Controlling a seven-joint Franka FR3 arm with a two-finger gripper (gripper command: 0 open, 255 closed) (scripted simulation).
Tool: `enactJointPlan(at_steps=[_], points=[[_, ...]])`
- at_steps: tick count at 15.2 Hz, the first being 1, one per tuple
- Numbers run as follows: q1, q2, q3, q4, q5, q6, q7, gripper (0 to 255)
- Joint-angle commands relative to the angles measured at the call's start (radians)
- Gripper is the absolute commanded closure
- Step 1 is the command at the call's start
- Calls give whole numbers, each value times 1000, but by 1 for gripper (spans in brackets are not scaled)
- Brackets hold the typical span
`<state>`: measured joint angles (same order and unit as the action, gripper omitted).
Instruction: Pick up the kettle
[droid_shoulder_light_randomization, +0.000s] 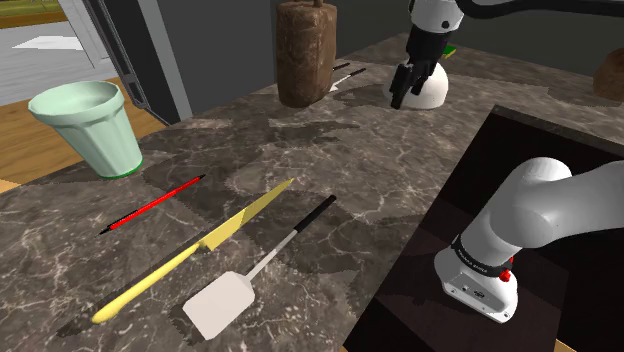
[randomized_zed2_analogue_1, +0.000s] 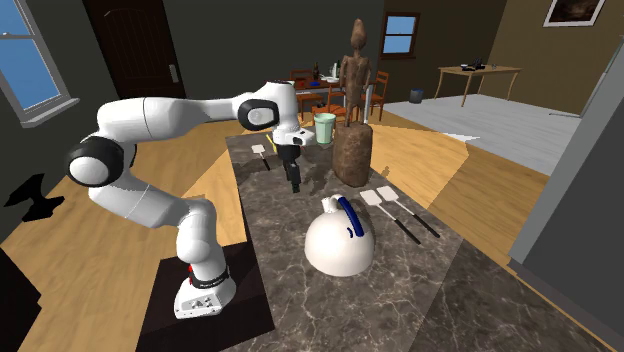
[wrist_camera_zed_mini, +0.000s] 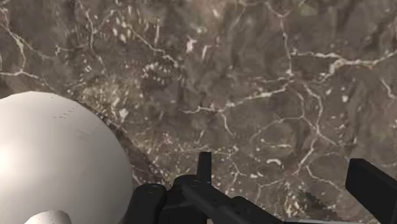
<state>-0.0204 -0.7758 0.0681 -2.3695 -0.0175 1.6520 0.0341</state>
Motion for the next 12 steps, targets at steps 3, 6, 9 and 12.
enactJointPlan(at_steps=[3,6,9,12], points=[[-57,93,2,99,23,-32,119,0],[-138,217,-4,242,56,-88,295,0],[-210,323,-24,374,87,-146,469,0],[-276,410,-56,490,120,-204,639,0]])
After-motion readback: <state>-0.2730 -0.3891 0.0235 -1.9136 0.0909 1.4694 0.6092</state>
